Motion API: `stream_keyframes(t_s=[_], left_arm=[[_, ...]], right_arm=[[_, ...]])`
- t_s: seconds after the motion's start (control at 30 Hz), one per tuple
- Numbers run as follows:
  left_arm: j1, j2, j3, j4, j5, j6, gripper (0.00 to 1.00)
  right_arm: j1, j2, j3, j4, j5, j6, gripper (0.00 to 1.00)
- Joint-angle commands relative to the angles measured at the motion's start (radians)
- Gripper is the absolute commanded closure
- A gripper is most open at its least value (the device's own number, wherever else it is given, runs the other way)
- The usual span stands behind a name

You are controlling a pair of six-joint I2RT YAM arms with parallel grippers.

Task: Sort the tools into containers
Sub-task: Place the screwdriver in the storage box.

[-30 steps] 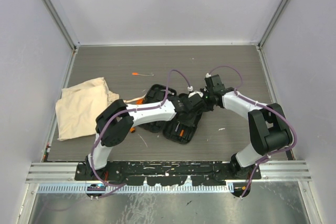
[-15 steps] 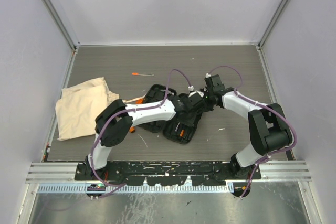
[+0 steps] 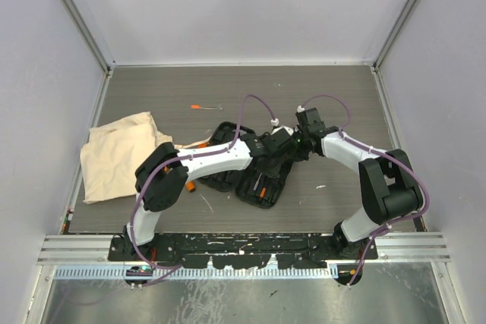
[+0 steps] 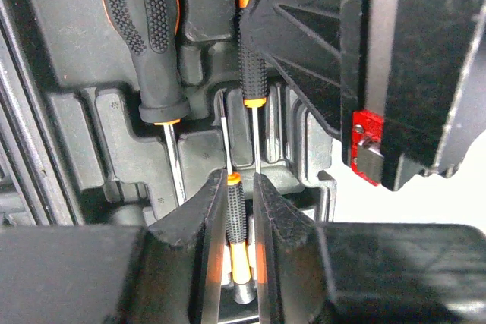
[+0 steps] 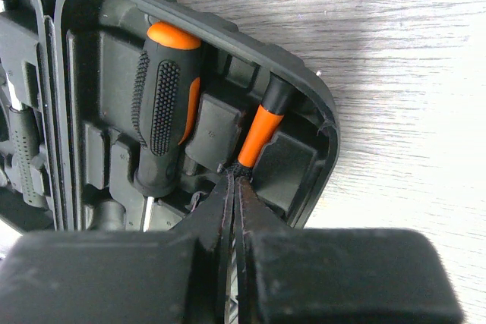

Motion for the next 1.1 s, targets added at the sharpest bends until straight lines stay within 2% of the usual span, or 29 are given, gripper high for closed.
stream_keyframes(t_s=[0.0,0.57,0.8,0.93,1.07], left_arm=[[0.007,-0.028,0.035,0.01,0.002,0.011,0.79],[0.013,0.046,0.051,0.032,0.049,0.005,0.84],[0.012,0.054,0.034,0.031,0.045,0.003,0.9],[0.013,0.061,0.033,0.027,0.043,0.004,0.99],[0.014,0.062,0.036,0.011,0.041,0.001,1.0]], right_arm=[[0.01,0.11,-0.082,-0.116,0.095,-0.049,0.99],[0.01,0.117,-0.083,-0.114,0.089,-0.053,0.99],[0.011,0.117,-0.083,-0.114,0.088,-0.054,0.99],[0.01,0.117,-0.083,-0.114,0.086,-0.055,0.99],[0.01,0.119,-0.083,-0.113,0.085,-0.056,0.99]])
